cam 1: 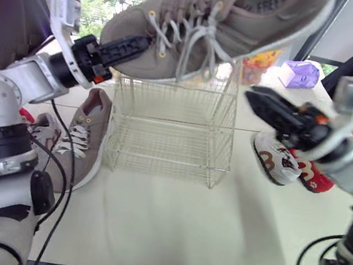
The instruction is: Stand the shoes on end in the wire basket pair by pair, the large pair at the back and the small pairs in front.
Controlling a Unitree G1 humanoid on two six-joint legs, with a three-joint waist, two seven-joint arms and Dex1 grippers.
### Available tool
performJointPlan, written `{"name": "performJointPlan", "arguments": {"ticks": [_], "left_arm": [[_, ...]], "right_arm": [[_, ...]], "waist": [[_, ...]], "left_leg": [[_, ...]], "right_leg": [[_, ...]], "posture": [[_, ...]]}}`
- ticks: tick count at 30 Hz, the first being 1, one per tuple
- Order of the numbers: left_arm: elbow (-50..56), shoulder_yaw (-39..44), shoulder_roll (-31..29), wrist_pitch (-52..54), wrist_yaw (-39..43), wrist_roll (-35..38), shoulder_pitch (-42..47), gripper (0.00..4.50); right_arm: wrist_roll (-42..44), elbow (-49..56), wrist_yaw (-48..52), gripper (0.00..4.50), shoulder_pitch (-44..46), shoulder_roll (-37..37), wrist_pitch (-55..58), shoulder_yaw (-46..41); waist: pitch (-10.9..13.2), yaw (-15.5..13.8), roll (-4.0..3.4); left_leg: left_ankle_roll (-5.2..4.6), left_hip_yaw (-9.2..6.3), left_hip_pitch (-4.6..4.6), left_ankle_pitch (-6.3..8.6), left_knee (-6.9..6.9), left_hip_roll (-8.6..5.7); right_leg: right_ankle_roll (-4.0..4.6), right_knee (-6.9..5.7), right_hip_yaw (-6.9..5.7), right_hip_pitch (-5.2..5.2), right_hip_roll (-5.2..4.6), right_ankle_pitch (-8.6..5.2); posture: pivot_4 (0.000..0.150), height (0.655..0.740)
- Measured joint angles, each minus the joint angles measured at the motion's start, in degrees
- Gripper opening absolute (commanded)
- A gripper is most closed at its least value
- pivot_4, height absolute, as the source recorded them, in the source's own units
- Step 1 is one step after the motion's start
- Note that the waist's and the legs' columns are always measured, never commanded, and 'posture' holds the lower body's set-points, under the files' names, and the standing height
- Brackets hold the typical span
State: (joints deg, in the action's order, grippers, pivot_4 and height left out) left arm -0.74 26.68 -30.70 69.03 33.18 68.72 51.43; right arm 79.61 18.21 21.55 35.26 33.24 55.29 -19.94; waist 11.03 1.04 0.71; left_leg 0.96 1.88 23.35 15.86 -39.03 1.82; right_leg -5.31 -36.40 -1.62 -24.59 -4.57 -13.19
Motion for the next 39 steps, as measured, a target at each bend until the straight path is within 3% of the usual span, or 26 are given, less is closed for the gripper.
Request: {"name": "performJointPlan", "arguments": {"ticks": [7, 18, 21, 25, 27, 35, 39], "left_arm": [[1.6, 0.8, 1.5, 0.3, -7.4, 5.5, -1.9, 0.62], [3.7, 1.0, 1.4, -2.1, -11.2, 10.8, -4.3, 0.62], [4.4, 1.0, 1.4, -3.1, -12.0, 11.7, -4.6, 0.62], [5.6, 0.8, 1.0, -3.8, -12.2, 12.7, -6.0, 0.62], [6.5, 0.4, -0.2, -4.4, -12.0, 12.6, -6.4, 0.62], [9.5, -3.4, -6.2, -5.4, -9.2, 10.5, -7.9, 4.47], [10.5, -5.2, -10.3, -5.6, -4.7, 8.3, -9.3, 4.47]], "right_arm": [[-5.0, -4.3, -0.7, 4.50, 12.3, -8.9, -7.9, 5.5], [2.3, -6.8, -3.5, 4.50, 15.2, -10.4, -8.5, 2.7], [3.2, -7.3, -5.1, 3.69, 16.0, -11.7, -9.5, 2.6], [2.5, -7.3, -7.0, 2.21, 16.2, -12.6, -10.0, 3.1], [2.5, -7.4, -7.7, 1.86, 16.5, -13.5, -10.2, 3.3], [0.9, -14.8, -7.8, 1.80, 25.3, -11.4, -8.4, 4.5], [-4.4, -25.5, 4.1, 1.80, 36.2, -2.0, -5.9, 6.4]], "waist": [[0.0, -0.5, 0.01], [0.0, -0.3, 0.04], [0.0, -0.3, 0.04], [0.0, -0.3, 0.04], [0.0, -0.3, 0.04], [0.0, -0.3, 0.02], [0.0, -0.5, -0.01]], "left_leg": [[0.01, -0.02, 0.11, 0.00, -0.02, -0.03], [0.01, -0.03, 0.13, 0.00, -0.01, -0.06], [0.01, -0.03, 0.11, 0.00, 0.01, -0.05], [0.01, -0.01, 0.12, 0.00, 0.01, -0.06], [0.01, -0.01, 0.12, 0.00, 0.01, -0.06], [0.00, 0.00, 0.13, 0.00, 0.04, -0.06], [-0.01, 0.05, 0.18, 0.01, 0.11, -0.10]], "right_leg": [[0.00, 0.00, -0.06, -0.02, 0.01, 0.00], [0.00, 0.07, -0.06, 0.03, 0.04, 0.01], [0.00, 0.06, -0.06, 0.03, 0.05, 0.01], [0.00, 0.07, -0.05, 0.03, 0.04, 0.01], [0.00, 0.07, -0.05, 0.03, 0.04, 0.01], [0.02, 0.10, -0.06, 0.02, 0.04, 0.00], [0.02, 0.26, -0.04, 0.01, 0.03, 0.00]], "posture": [[0.150, 0.7400], [0.150, 0.7400], [0.150, 0.7400], [0.150, 0.7400], [0.150, 0.7400], [0.150, 0.7400], [0.150, 0.7400]]}}
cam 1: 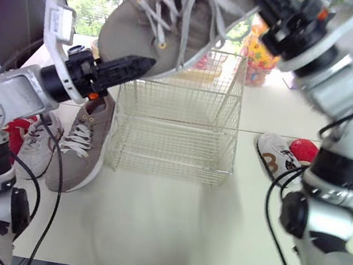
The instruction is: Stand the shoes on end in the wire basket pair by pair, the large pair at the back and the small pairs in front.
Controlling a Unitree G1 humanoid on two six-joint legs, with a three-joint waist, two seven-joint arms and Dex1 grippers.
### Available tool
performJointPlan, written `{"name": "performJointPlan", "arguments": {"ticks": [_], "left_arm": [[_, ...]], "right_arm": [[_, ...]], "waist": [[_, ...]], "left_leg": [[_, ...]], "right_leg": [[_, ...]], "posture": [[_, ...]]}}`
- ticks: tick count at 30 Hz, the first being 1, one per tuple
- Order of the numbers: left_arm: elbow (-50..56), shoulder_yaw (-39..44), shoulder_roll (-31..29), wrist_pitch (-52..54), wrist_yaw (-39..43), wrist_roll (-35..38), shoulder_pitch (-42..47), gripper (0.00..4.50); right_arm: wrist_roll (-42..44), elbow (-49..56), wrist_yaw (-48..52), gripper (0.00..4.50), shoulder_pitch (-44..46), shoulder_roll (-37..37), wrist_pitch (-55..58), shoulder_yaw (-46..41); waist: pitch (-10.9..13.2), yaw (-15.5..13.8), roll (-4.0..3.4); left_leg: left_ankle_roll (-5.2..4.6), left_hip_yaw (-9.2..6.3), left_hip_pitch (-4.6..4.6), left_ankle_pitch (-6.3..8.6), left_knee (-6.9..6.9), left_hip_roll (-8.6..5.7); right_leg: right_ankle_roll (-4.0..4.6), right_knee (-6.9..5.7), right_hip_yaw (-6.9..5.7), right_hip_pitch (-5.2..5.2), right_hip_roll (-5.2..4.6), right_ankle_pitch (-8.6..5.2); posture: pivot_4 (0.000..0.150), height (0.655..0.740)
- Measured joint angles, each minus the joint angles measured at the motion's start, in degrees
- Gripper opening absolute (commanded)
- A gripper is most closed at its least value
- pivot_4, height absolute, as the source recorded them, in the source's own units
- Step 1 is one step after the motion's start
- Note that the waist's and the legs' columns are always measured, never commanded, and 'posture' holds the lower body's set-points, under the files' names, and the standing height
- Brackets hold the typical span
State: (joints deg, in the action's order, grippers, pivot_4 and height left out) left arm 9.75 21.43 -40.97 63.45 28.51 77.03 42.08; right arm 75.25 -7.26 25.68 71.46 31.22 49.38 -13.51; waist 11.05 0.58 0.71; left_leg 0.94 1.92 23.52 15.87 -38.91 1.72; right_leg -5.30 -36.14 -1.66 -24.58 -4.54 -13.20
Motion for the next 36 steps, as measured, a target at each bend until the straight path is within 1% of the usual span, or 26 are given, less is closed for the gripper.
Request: {"name": "performJointPlan", "arguments": {"ticks": [2, 4, 6, 9, 11, 15, 19, 23, 28, 32, 36], "left_arm": [[0.0, -0.5, -1.3, -0.2, 1.8, -1.7, -2.0, 4.47], [0.2, -0.5, -1.7, -0.5, 3.1, -2.9, -3.6, 4.47], [0.8, -0.6, -1.7, -0.6, 3.8, -3.2, -4.3, 4.47], [3.0, -0.6, -1.6, -1.6, 4.0, -3.3, -4.9, 4.47], [4.2, -0.5, -1.5, -1.8, 4.0, -3.3, -5.9, 4.47], [5.3, -0.5, -1.4, -2.0, 3.7, -3.2, -7.1, 4.47], [6.3, -0.5, -1.5, -2.5, 3.5, -3.2, -7.9, 4.47], [7.1, -0.5, -1.5, -2.6, 3.1, -3.2, -7.9, 4.47], [8.0, -0.6, -1.5, -2.6, 2.1, -3.1, -7.9, 4.47], [8.5, -1.2, -1.5, -2.6, 1.8, -3.0, -7.9, 4.47], [8.5, -1.9, -1.7, -2.6, 1.7, -3.0, -7.9, 4.50]], "right_arm": [[-4.9, -6.8, 8.3, 1.80, 6.0, 4.4, -0.6, 1.3], [-12.3, -14.4, 17.3, 1.80, 11.2, 8.1, -3.7, 4.4], [-19.6, -20.9, 24.4, 1.80, 14.5, 9.9, -7.5, 7.7], [-31.4, -32.7, 36.2, 1.80, 18.6, 10.3, -14.5, 13.5], [-36.9, -38.0, 41.3, 1.80, 19.8, 9.7, -18.7, 15.8], [-45.1, -46.5, 48.8, 1.80, 21.4, 8.0, -26.2, 17.6], [-51.7, -50.5, 53.9, 1.80, 21.3, 5.9, -33.2, 18.6], [-55.8, -53.3, 56.7, 1.80, 20.0, 3.8, -37.6, 18.8], [-61.0, -57.4, 55.9, 1.80, 15.9, 1.9, -42.6, 18.8], [-63.0, -59.5, 55.0, 1.80, 14.3, 0.8, -44.3, 18.4], [-64.7, -59.6, 55.1, 3.67, 14.3, 0.7, -44.9, 17.6]], "waist": [[0.0, 0.1, 0.00], [0.0, 0.2, 0.01], [0.0, 0.3, 0.01], [0.0, 0.6, 0.01], [0.0, 0.6, 0.00], [0.0, 0.4, 0.00], [0.0, 0.4, -0.01], [0.0, 0.3, -0.01], [0.0, 0.3, 0.00], [0.0, 0.3, -0.06], [0.0, 0.2, -0.06]], "left_leg": [[-0.03, 0.03, 0.00, 0.02, 0.05, 0.00], [-0.04, 0.04, -0.01, 0.02, 0.08, 0.01], [-0.04, 0.06, -0.01, 0.02, 0.09, 0.02], [-0.03, 0.15, -0.03, 0.02, 0.09, 0.03], [-0.03, 0.17, -0.02, 0.02, 0.13, 0.04], [-0.01, 0.18, 0.02, 0.02, 0.18, 0.03], [0.00, 0.19, 0.03, 0.01, 0.20, 0.02], [0.03, 0.19, 0.02, -0.01, 0.19, 0.02], [0.07, 0.18, 0.02, -0.02, 0.18, 0.01], [0.09, 0.17, 0.02, -0.04, 0.19, 0.01], [0.10, 0.16, 0.01, -0.05, 0.17, 0.01]], "right_leg": [[0.00, 0.05, 0.01, -0.01, 0.00, 0.00], [0.00, 0.07, 0.01, -0.02, 0.01, -0.01], [0.00, 0.06, 0.02, -0.04, 0.01, -0.01], [-0.01, 0.03, 0.11, -0.09, 0.01, 0.00], [-0.01, 0.00, 0.14, -0.14, 0.01, 0.00], [-0.01, 0.00, 0.14, -0.20, 0.00, 0.00], [-0.01, 0.01, 0.14, -0.20, -0.02, 0.00], [-0.01, 0.00, 0.13, -0.20, -0.02, 0.00], [-0.01, -0.01, 0.13, -0.18, -0.03, 0.01], [-0.01, -0.02, 0.12, -0.19, -0.02, 0.01], [-0.01, -0.02, 0.12, -0.16, -0.03, 0.01]], "posture": [[0.150, 0.7400], [0.150, 0.7400], [0.150, 0.7400], [0.150, 0.7400], [0.150, 0.7400], [0.150, 0.7400], [0.150, 0.7400], [0.150, 0.7400], [0.150, 0.7400], [0.150, 0.7400], [0.150, 0.7400]]}}
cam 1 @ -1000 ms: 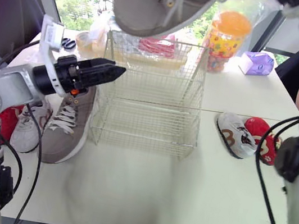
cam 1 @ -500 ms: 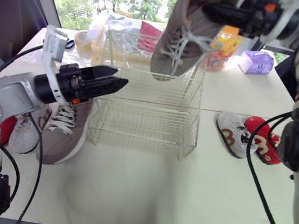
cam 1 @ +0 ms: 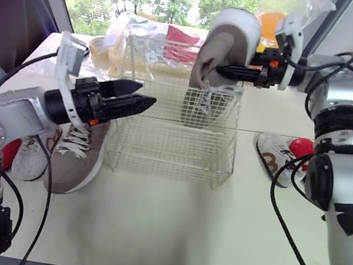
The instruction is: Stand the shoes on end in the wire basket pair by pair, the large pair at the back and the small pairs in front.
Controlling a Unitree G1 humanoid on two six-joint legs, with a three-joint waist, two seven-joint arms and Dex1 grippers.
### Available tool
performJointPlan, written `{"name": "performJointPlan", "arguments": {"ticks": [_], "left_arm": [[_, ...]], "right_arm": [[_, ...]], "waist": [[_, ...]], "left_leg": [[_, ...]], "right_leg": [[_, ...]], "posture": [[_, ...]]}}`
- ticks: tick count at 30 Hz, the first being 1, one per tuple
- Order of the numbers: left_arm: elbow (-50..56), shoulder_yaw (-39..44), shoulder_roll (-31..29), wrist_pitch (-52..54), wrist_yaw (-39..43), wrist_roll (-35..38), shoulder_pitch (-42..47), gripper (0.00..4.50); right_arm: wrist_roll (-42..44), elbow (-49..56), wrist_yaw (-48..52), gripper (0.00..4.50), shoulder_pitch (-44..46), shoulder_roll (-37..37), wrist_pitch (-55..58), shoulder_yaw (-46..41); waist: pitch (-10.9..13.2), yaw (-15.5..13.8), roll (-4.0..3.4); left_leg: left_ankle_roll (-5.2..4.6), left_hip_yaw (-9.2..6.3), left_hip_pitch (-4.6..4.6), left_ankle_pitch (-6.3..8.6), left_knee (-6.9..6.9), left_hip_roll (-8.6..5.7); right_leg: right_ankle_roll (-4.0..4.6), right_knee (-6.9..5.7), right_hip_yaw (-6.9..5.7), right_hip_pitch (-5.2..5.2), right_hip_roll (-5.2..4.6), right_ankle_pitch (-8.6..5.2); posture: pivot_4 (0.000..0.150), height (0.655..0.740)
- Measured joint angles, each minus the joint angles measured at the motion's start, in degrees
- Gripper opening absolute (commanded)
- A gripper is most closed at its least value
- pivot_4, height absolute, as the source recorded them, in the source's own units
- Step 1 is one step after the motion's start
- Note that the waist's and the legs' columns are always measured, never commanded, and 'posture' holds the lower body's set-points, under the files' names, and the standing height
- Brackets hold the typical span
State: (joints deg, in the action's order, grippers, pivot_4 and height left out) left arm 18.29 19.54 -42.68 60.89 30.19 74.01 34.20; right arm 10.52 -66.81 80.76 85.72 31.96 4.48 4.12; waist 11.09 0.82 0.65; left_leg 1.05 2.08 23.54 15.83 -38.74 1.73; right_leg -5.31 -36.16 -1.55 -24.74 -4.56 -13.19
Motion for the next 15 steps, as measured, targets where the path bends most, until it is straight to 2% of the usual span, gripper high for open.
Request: {"name": "performJointPlan", "arguments": {"ticks": [1, 2, 8, 15], "left_arm": [[0.1, -0.3, -0.2, 0.0, 0.0, 0.0, 0.0, 4.50], [0.3, -0.5, -0.4, 0.0, 0.0, 0.0, 0.0, 4.50], [1.6, -0.6, -2.6, 0.0, -0.6, -0.3, -0.8, 4.50], [2.9, 0.6, -7.0, -0.2, -1.9, -1.8, -3.4, 4.50]], "right_arm": [[-0.4, 0.0, 0.0, 4.21, -0.1, 0.0, -0.2, -0.1], [-0.7, 0.0, 0.0, 4.45, -0.2, 0.1, -0.4, -0.2], [-2.8, 4.4, 0.7, 4.45, -1.9, 3.5, -2.2, -0.2], [-3.1, 19.0, 1.7, 4.45, -5.1, 12.4, 0.6, -0.6]], "waist": [[0.0, 0.0, 0.00], [0.0, 0.0, 0.00], [0.0, -0.1, 0.00], [0.0, 0.0, 0.00]], "left_leg": [[0.01, 0.00, 0.00, 0.00, -0.01, 0.00], [0.01, -0.01, 0.00, -0.01, -0.01, 0.00], [0.01, -0.01, -0.02, -0.01, -0.01, 0.00], [0.01, -0.02, -0.03, 0.00, 0.02, 0.00]], "right_leg": [[0.00, -0.01, 0.00, 0.00, 0.00, 0.00], [0.00, -0.01, 0.00, 0.01, 0.00, 0.00], [0.00, -0.02, 0.00, 0.01, 0.00, 0.00], [0.00, -0.01, 0.00, 0.00, 0.01, 0.00]], "posture": [[0.150, 0.7400], [0.150, 0.7400], [0.150, 0.7400], [0.150, 0.7400]]}}
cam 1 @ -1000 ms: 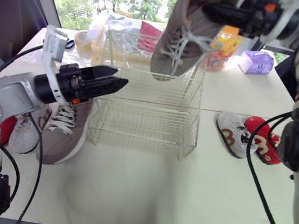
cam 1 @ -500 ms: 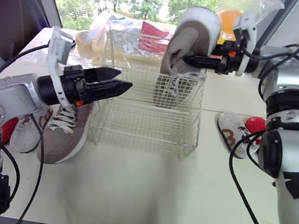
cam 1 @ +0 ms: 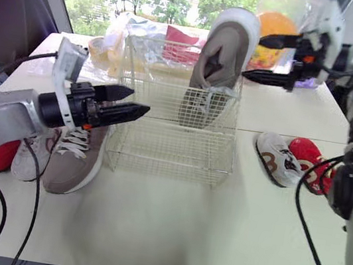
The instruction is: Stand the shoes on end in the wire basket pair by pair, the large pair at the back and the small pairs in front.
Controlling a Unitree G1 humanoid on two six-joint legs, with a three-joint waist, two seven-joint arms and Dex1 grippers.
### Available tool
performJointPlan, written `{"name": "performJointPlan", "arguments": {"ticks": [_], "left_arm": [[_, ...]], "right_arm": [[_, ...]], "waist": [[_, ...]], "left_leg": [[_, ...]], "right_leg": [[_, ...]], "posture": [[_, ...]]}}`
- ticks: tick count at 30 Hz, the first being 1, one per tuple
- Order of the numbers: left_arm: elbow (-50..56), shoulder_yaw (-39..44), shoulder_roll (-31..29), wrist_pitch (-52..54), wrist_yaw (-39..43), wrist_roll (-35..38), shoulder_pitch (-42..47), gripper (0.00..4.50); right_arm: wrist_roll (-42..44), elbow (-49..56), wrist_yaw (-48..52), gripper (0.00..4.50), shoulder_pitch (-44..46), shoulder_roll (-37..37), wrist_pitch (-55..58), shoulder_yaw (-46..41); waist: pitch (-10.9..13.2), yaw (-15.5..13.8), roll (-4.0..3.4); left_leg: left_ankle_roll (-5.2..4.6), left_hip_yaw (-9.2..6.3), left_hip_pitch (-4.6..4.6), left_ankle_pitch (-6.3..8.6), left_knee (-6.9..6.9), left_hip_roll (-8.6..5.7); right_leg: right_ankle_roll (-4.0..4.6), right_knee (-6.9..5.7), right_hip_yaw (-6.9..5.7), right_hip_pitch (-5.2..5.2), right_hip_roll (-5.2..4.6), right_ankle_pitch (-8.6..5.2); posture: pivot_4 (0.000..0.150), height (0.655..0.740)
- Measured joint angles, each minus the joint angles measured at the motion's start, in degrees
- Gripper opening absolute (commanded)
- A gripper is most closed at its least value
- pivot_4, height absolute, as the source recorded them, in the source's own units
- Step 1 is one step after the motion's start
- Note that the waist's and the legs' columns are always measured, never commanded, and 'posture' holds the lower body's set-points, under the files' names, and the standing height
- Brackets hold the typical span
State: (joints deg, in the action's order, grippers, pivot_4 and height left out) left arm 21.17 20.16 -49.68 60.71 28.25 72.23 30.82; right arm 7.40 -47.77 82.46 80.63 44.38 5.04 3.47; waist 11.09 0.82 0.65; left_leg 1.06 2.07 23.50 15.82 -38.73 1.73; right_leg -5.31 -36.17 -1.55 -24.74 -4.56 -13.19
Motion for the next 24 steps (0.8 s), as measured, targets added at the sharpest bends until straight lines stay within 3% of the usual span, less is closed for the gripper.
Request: {"name": "performJointPlan", "arguments": {"ticks": [4, 8, 13, 24], "left_arm": [[-1.6, 1.1, -4.7, 0.9, -7.7, -6.0, 1.4, 4.50], [-7.3, 0.0, -8.2, 4.9, -16.0, -12.8, 7.0, 4.50], [-13.2, -3.4, -9.8, 13.3, -20.7, -18.2, 9.6, 4.50], [-21.1, -15.1, -9.1, 22.2, -8.6, -23.4, 12.2, 4.50]], "right_arm": [[2.5, 19.4, 2.5, 4.45, -9.5, 7.6, 8.9, -1.3], [8.9, 40.1, 3.4, 4.45, -18.2, 9.3, 20.9, -1.6], [16.7, 59.5, 1.9, 4.45, -23.7, 8.6, 30.7, -1.1], [19.3, 63.7, -3.2, 4.45, -24.5, 7.2, 32.0, 0.6]], "waist": [[0.0, -0.2, 0.01], [0.0, 0.3, -0.01], [0.0, -0.1, 0.00], [0.0, -0.2, 0.13]], "left_leg": [[0.00, -0.05, -0.04, 0.00, -0.02, 0.00], [0.00, 0.02, -0.16, 0.00, -0.01, 0.04], [0.04, -0.05, -0.15, -0.02, -0.03, 0.03], [0.04, -0.05, -0.07, -0.02, -0.14, 0.00]], "right_leg": [[0.00, 0.00, -0.05, 0.07, 0.00, 0.00], [-0.01, -0.07, 0.01, 0.08, 0.02, 0.00], [-0.01, -0.11, -0.05, 0.09, 0.04, 0.00], [0.00, -0.06, -0.06, 0.12, 0.01, -0.01]], "posture": [[0.150, 0.7400], [0.150, 0.7400], [0.150, 0.7400], [0.150, 0.7400]]}}
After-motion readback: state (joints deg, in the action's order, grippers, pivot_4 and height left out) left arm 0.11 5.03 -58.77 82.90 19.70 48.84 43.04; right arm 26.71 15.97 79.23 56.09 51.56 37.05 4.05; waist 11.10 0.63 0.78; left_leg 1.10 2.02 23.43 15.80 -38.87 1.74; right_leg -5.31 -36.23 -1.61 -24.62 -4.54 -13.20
